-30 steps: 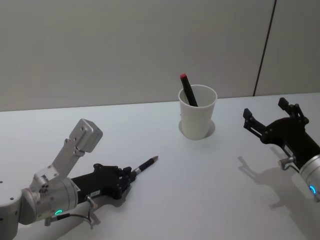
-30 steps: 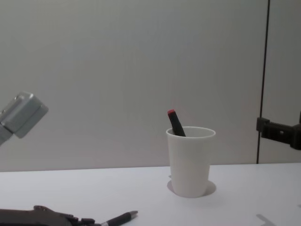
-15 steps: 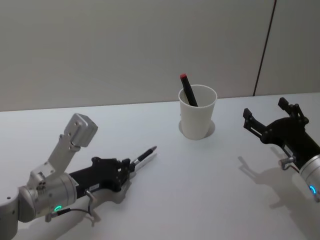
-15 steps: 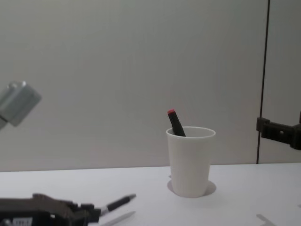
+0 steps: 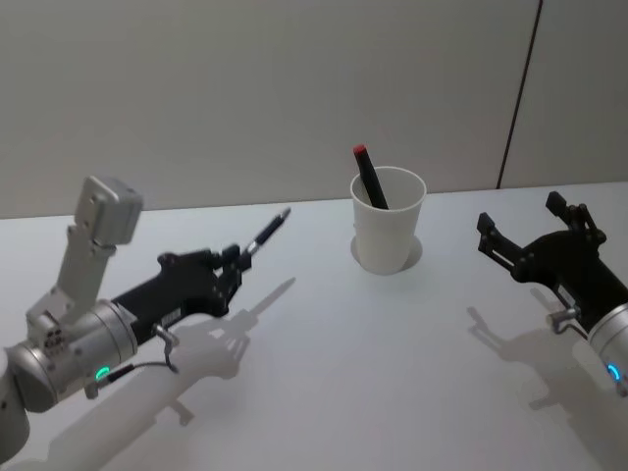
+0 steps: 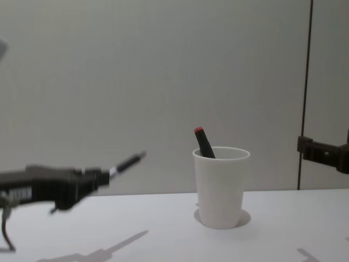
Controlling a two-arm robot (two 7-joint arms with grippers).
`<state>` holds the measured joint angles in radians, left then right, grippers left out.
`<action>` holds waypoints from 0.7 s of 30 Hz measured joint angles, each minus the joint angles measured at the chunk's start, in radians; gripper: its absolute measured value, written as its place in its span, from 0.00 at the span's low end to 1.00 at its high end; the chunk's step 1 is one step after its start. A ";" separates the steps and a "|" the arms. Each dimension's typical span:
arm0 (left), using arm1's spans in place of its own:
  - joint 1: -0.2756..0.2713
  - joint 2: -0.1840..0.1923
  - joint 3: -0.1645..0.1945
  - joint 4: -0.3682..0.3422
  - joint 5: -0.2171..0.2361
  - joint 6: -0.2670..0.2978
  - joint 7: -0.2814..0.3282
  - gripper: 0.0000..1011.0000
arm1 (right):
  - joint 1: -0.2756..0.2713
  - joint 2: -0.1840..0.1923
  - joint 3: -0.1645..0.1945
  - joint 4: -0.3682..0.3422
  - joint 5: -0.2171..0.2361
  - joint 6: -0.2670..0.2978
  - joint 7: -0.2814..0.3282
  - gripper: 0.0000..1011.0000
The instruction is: Place the pen into the pen holder.
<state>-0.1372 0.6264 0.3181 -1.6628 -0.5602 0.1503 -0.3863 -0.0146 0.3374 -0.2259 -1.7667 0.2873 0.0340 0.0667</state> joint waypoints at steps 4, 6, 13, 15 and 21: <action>-0.001 -0.001 -0.012 -0.021 -0.031 -0.049 0.022 0.12 | 0.000 0.000 0.000 0.000 0.000 0.000 0.000 0.99; -0.004 -0.003 -0.014 -0.026 -0.040 -0.066 0.026 0.12 | 0.000 0.000 0.000 0.000 0.000 0.000 0.000 0.99; -0.028 -0.028 -0.019 -0.043 -0.075 -0.116 0.008 0.12 | 0.000 0.000 0.000 0.000 0.000 0.000 0.000 0.99; -0.033 -0.034 -0.019 -0.044 -0.080 -0.122 -0.001 0.12 | 0.000 0.000 0.000 0.000 0.000 0.000 0.000 0.99; -0.058 -0.060 -0.012 -0.044 -0.102 -0.135 -0.051 0.12 | 0.000 0.000 0.000 0.000 0.000 0.000 0.000 0.99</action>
<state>-0.1950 0.5663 0.3063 -1.7073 -0.6619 0.0148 -0.4370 -0.0146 0.3374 -0.2258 -1.7667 0.2874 0.0340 0.0667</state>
